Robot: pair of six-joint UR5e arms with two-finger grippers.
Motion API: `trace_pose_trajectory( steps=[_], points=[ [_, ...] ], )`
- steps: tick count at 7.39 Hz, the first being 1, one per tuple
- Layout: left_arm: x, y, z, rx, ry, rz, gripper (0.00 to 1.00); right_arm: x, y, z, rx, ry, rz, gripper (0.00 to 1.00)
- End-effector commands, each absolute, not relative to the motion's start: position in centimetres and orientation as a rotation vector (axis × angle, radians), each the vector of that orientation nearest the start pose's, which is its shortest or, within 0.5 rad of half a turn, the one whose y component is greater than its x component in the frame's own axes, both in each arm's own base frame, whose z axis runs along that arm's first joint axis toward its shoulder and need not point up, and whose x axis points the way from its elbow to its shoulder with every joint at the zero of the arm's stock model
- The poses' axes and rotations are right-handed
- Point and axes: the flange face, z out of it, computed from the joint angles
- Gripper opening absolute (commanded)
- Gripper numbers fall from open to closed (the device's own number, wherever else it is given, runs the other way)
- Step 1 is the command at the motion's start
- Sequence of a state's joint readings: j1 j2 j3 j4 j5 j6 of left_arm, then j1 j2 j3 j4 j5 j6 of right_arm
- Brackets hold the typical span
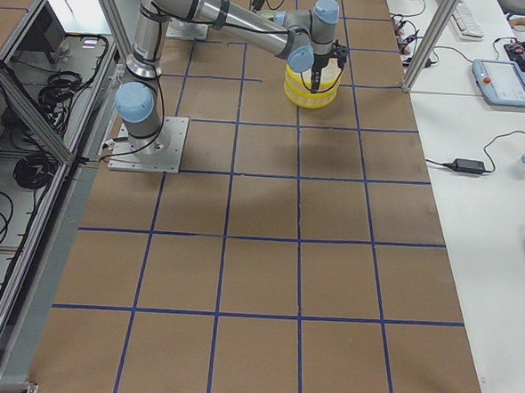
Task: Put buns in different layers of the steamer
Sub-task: 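Grasp top tier rim with right gripper while left gripper descends to white bun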
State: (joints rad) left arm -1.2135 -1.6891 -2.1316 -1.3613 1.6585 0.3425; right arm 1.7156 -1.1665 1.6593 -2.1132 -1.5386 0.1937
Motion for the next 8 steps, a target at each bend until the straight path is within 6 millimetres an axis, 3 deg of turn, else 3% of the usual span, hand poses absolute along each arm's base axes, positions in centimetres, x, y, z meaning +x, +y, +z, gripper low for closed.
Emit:
trace_pose_trajectory(
  steps=[1,3,4,5,6,7,8],
  points=[
    [2.7,-42.8,19.3,-0.001,3.131,0.696,0.99,22.2,-59.1,27.6,0.076,3.113,-0.077,0.16],
    [2.6,-42.9,18.8,-0.113,3.121,0.703,0.92,21.9,-59.2,28.3,0.079,3.133,-0.098,0.13],
    [2.4,-43.0,18.9,-0.176,3.110,0.700,0.82,21.8,-59.3,28.8,0.084,3.130,-0.107,0.13],
    [1.6,-43.1,18.9,-0.242,3.091,0.698,0.78,21.6,-59.2,30.3,0.089,3.121,-0.146,0.13],
    [0.6,-43.1,19.0,-0.232,3.080,0.695,0.77,20.2,-58.8,32.9,0.117,3.116,-0.165,0.13],
    [0.3,-43.1,19.0,-0.220,3.080,0.693,0.77,17.5,-58.1,35.5,0.162,3.122,-0.140,0.13],
    [0.3,-43.0,19.0,-0.219,3.078,0.698,0.72,12.6,-58.5,36.4,0.207,3.119,-0.100,0.13]
  ],
)
